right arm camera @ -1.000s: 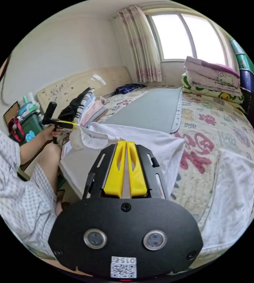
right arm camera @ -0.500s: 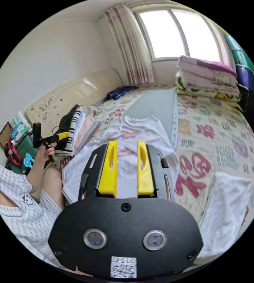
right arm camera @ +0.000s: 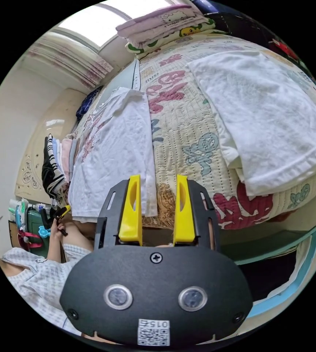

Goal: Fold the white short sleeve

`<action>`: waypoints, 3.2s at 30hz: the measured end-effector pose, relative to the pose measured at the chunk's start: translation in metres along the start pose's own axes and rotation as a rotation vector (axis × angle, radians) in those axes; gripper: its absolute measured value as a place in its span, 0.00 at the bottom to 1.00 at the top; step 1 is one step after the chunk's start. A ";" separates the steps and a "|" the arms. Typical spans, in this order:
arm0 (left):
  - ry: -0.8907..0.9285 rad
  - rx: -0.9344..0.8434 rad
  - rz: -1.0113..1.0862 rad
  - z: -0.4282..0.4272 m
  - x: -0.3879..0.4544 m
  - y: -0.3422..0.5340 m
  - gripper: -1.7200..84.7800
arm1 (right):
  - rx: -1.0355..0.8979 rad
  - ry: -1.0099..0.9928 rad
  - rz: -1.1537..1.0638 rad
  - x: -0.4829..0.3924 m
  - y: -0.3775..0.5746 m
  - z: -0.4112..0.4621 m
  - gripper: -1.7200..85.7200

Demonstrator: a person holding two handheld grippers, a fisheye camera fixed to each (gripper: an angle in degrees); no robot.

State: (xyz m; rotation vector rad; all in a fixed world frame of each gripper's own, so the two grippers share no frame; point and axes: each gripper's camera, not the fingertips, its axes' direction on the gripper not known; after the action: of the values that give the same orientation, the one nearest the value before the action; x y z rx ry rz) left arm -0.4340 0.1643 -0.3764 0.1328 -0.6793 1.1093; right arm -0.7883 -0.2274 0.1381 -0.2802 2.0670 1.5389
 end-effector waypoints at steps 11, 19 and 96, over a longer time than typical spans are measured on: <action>0.010 -0.089 0.096 0.033 0.034 0.006 0.03 | -0.050 -0.043 -0.004 -0.022 -0.015 -0.014 0.15; 0.096 -0.021 0.076 0.012 0.055 0.004 0.01 | -0.125 0.127 -0.122 -0.063 -0.007 -0.013 0.07; 0.539 0.161 0.592 0.519 0.959 -0.740 0.13 | 0.619 -0.479 0.371 0.099 -0.436 0.014 0.11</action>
State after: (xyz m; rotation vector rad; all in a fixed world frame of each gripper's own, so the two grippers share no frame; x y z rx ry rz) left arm 0.2313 0.3522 0.7462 -0.2434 -0.1349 1.6828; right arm -0.6618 -0.3410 -0.2758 0.6655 2.1313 0.9346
